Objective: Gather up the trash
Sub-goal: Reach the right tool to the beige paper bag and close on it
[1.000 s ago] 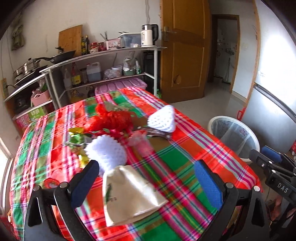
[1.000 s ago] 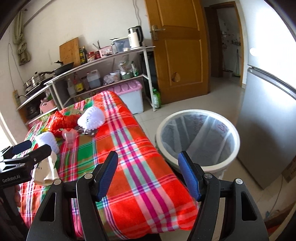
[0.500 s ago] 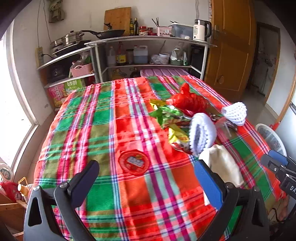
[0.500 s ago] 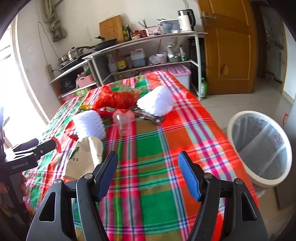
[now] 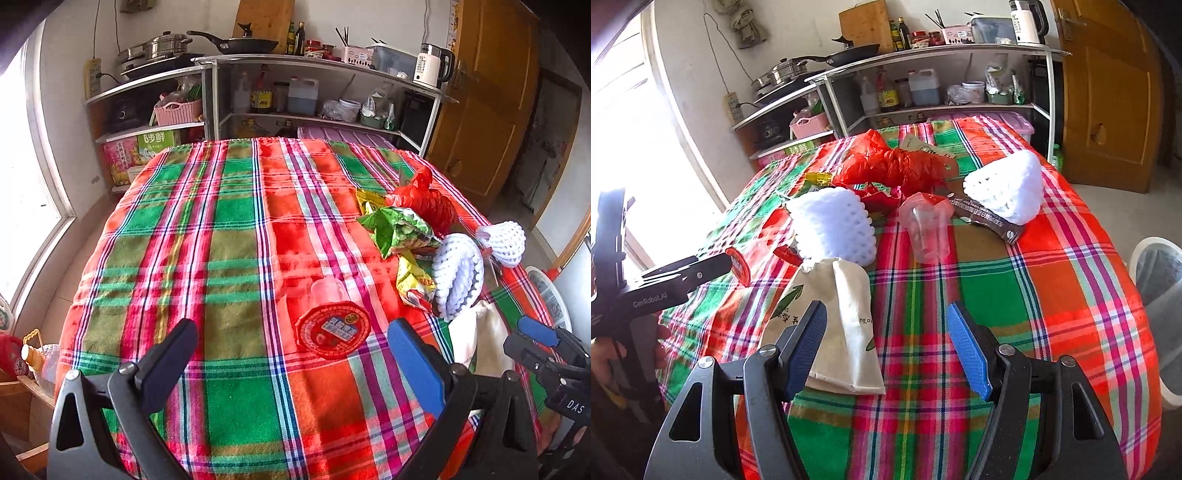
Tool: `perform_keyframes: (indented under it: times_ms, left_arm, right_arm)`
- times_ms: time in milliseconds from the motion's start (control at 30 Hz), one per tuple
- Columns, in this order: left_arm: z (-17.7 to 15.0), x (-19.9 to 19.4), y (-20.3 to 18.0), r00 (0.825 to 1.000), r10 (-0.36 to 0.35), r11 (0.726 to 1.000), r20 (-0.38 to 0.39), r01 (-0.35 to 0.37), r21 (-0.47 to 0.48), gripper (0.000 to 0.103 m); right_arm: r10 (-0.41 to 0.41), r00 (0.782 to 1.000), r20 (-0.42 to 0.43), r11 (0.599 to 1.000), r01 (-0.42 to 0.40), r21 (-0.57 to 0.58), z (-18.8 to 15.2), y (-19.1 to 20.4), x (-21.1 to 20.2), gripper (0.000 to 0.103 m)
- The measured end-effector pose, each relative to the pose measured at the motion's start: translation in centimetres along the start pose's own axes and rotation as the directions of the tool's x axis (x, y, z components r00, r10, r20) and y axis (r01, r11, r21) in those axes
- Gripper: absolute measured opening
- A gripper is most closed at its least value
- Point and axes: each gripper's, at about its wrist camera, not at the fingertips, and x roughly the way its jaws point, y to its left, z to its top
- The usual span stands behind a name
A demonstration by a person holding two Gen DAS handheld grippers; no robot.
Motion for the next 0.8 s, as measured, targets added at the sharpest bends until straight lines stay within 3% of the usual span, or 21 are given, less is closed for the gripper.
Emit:
perform_keyframes:
  times_ms: [200, 400, 633, 800]
  left_arm:
    - [0.4, 1.4, -0.3, 0.998, -0.051, 0.999, -0.037, 0.051, -0.003, 0.103]
    - [0.4, 1.9, -0.3, 0.998, -0.047, 0.999, -0.034, 0.047, -0.007, 0.101]
    - [0.6, 2.3, -0.7, 0.997, -0.067, 0.998, -0.037, 0.067, -0.003, 0.090]
    - [0.5, 2.9, -1.0, 0.995, -0.075, 0.997, -0.065, 0.075, 0.005, 0.082]
  right_arm:
    - [0.014, 0.999, -0.039, 1.000, -0.015, -0.017, 0.0, 0.5, 0.9, 0.068]
    - [0.030, 0.996, -0.079, 0.999, -0.031, -0.009, 0.1, 1.0, 2.0, 0.068]
    - [-0.022, 0.997, -0.072, 1.000, 0.022, -0.010, 0.1, 1.3, 2.2, 0.067]
    - [-0.053, 0.997, -0.058, 0.998, 0.052, -0.018, 0.1, 1.2, 1.9, 0.058]
